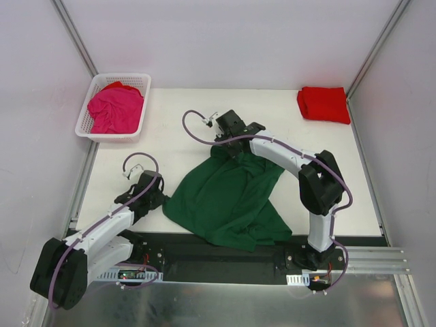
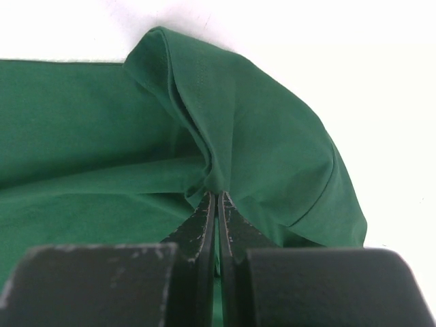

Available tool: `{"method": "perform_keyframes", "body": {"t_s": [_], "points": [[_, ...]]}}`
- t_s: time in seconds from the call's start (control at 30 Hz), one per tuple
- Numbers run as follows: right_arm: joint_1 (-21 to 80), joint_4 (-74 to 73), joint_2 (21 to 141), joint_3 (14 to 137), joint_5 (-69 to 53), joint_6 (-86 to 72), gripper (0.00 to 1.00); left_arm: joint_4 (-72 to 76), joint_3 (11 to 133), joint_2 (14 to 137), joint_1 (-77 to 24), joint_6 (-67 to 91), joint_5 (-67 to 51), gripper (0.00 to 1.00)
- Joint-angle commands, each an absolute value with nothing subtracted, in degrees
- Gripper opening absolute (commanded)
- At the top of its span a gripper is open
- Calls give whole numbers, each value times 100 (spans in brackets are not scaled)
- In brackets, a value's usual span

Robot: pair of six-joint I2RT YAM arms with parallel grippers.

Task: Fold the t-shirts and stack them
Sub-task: Flatten out the tshirt

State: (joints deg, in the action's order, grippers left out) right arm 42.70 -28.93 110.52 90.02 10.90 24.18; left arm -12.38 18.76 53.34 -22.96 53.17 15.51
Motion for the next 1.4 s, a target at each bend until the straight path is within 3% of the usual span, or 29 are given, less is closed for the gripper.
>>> {"method": "perform_keyframes", "body": {"t_s": [0.0,0.37,1.37], "points": [[4263,-2839,10644,8956,1107,2320,1,-1424,1775,5160,-2355,5239,1503,0],[4131,-2795,9493,8736,1810,2241,1,-2425,3374,4123,-2355,4316,1758,0],[3656,-3182,5996,9123,4421,2531,1,-3779,6714,4316,-2347,1916,3427,0]]}}
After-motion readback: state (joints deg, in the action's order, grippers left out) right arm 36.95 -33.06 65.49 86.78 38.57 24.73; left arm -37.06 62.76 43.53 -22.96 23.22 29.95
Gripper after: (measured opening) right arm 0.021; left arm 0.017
